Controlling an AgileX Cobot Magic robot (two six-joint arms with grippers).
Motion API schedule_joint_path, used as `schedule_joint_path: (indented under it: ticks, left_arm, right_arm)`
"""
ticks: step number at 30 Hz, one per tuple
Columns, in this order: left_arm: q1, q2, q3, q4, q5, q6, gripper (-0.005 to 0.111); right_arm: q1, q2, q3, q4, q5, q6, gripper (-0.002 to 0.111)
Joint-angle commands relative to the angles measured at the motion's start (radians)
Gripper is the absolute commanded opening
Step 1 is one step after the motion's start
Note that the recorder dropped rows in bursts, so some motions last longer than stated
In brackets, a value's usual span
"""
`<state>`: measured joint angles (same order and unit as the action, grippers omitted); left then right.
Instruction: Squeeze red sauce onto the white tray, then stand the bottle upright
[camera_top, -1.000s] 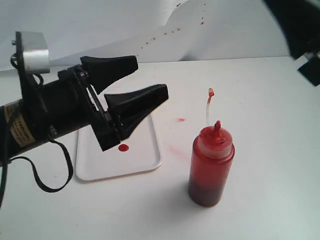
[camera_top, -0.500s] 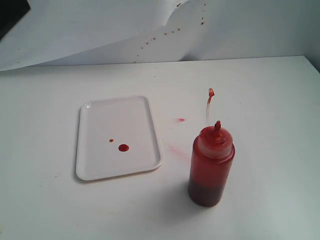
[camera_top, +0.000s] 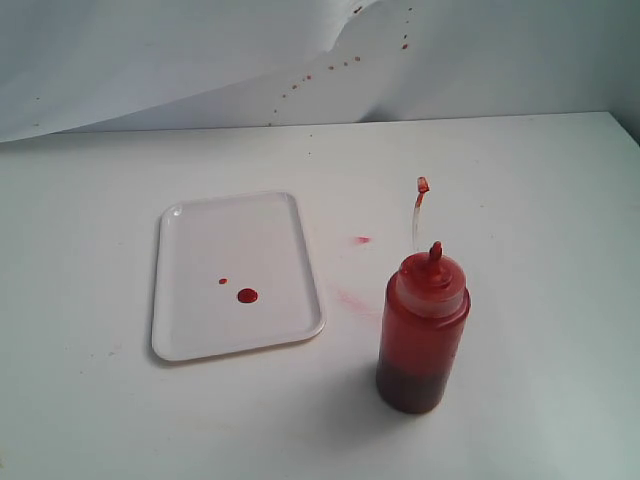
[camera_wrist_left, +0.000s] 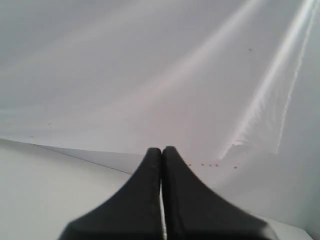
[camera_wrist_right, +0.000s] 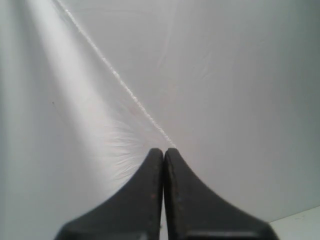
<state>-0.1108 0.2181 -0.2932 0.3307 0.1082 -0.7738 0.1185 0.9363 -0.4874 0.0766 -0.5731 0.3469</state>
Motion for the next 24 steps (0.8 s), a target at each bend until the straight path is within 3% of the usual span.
schedule_joint_path:
  ticks: [1, 9, 12, 15, 17, 20, 24]
  left_arm:
    - [0.080, -0.107, 0.066, -0.054, -0.003, -0.019, 0.000]
    - [0.083, -0.148, 0.098, 0.056, 0.005, 0.063, 0.000]
    - [0.083, -0.148, 0.153, -0.127, 0.049, 0.388, 0.000]
    - [0.083, -0.148, 0.220, -0.421, 0.053, 0.844, 0.000]
    - [0.083, -0.148, 0.258, -0.526, 0.049, 0.987, 0.000]
    - [0.083, -0.148, 0.293, -0.474, 0.049, 0.951, 0.000]
    - [0.083, -0.148, 0.293, -0.315, 0.096, 0.747, 0.000]
  right_arm:
    - [0.001, -0.001, -0.004, 0.005, 0.001, -0.006, 0.000]
    - [0.001, -0.001, -0.004, 0.005, 0.001, -0.006, 0.000]
    - [0.001, -0.001, -0.004, 0.005, 0.001, -0.006, 0.000]
    - [0.001, -0.001, -0.004, 0.005, 0.001, -0.006, 0.000]
    - [0.001, -0.001, -0.004, 0.005, 0.001, -0.006, 0.000]
    - [0.001, -0.001, -0.004, 0.005, 0.001, -0.006, 0.000]
    - [0.001, -0.001, -0.004, 0.005, 0.001, -0.006, 0.000]
